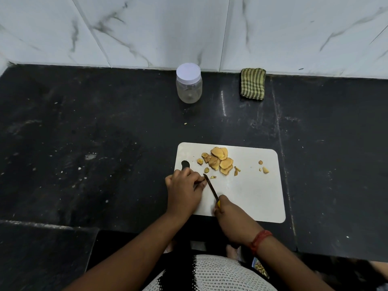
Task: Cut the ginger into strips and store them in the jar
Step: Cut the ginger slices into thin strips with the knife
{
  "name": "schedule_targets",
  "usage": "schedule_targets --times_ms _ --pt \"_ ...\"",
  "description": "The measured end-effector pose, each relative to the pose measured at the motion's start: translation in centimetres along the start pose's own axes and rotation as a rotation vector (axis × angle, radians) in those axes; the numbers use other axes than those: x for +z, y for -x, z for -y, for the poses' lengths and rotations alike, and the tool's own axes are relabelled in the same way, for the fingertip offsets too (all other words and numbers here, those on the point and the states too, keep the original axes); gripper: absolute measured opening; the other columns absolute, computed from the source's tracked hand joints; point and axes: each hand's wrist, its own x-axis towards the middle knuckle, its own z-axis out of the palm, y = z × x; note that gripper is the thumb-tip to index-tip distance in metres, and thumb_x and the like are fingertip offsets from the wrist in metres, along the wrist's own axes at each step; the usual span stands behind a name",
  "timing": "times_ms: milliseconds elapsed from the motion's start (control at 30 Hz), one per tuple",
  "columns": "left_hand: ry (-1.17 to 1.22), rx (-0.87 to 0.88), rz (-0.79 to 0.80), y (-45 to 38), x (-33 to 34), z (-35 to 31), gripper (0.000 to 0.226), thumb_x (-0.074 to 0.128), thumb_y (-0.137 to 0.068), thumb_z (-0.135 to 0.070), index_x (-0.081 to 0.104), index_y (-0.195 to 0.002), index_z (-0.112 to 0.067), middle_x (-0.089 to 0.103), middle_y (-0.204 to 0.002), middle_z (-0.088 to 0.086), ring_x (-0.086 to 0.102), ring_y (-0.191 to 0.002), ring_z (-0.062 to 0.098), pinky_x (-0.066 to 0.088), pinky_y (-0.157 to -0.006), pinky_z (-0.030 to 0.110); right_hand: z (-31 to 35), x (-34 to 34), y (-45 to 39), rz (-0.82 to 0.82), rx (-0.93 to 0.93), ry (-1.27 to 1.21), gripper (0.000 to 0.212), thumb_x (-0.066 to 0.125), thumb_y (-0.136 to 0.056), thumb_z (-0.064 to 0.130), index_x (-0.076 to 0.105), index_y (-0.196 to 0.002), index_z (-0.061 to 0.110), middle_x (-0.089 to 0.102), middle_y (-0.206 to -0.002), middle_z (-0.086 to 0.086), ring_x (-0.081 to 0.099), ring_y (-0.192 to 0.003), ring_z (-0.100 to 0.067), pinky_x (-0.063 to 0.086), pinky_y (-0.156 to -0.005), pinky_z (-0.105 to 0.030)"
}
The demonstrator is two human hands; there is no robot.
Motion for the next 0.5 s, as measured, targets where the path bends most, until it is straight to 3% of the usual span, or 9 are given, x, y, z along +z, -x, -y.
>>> schedule_targets --times_ms 133,200,500 --pt "-0.009 0.011 -0.01 0.0 0.1 0.1 0.008 0.068 -0.091 -0.037 0.071 -0.089 -0.029 0.059 -0.094 -0.014 0.049 -0.095 0.013 0.022 -0.085 0.032 -0.1 0.5 -0.4 -0.019 0.01 0.036 0.008 0.037 -0.098 0.008 0.031 -0.097 0.013 0.049 -0.076 0.0 0.04 -0.058 -0.009 0.028 -0.051 -0.024" --pt "-0.018 0.013 -0.013 0.0 0.2 0.1 0.008 0.068 -0.09 -0.036 0.069 -0.087 -0.029 0.059 -0.094 -0.014 0.049 -0.095 0.013 0.022 -0.084 0.033 0.0 0.7 -0.5 -0.03 0.005 0.056 0.009 0.036 -0.097 0.007 0.03 -0.098 0.013 0.043 -0.072 0.003 0.038 -0.057 -0.006 0.025 -0.047 -0.018" --pt "-0.05 -0.024 -0.026 0.2 0.4 -0.6 0.005 0.069 -0.089 -0.033 0.066 -0.087 -0.029 0.06 -0.095 -0.012 0.051 -0.095 0.016 0.026 -0.088 0.034 -0.3 1.3 0.3 -0.061 0.024 0.101 0.029 0.033 -0.093 0.0 0.034 -0.122 0.004 0.047 -0.08 0.0 0.04 -0.059 -0.007 0.025 -0.045 -0.016"
